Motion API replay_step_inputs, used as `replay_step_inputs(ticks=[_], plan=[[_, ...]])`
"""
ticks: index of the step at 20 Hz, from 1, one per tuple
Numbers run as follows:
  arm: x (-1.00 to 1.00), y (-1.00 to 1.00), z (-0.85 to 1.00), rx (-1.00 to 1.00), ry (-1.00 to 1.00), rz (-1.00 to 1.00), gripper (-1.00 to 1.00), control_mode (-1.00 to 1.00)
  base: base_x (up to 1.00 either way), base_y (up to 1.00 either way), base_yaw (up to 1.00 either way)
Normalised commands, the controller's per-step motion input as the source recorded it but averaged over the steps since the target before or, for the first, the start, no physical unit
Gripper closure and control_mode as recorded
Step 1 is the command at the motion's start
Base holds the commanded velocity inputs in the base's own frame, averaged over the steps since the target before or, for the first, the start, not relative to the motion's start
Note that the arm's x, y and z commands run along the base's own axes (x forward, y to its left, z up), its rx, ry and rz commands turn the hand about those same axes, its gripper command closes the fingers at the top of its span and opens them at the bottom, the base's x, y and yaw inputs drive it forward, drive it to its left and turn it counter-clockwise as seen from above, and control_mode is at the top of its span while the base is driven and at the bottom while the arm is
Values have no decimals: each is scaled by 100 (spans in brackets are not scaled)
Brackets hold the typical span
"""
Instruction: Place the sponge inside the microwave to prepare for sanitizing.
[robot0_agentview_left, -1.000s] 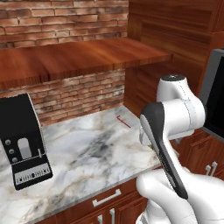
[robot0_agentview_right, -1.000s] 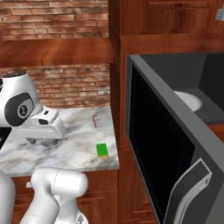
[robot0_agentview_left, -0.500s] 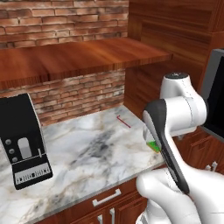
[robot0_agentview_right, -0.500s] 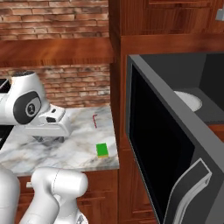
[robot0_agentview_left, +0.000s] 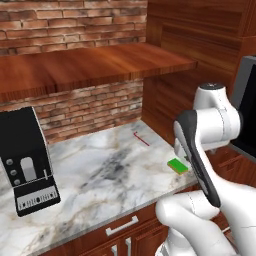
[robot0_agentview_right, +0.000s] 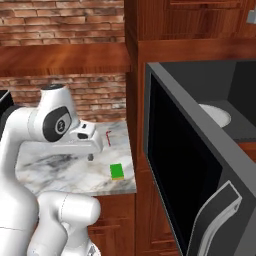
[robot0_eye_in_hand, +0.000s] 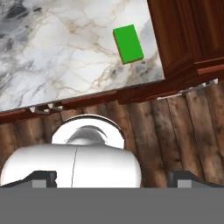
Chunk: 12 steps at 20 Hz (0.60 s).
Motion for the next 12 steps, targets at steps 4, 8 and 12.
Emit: replay_step_inputs(ticks=[4, 8, 12], plan=[[61, -2, -24, 0, -4, 18, -100, -100, 0, 0, 0], [56, 0, -41, 0, 0, 15, -100, -100, 0, 0, 0], [62, -3, -52, -1, -2, 7, -100, -100, 0, 0, 0]])
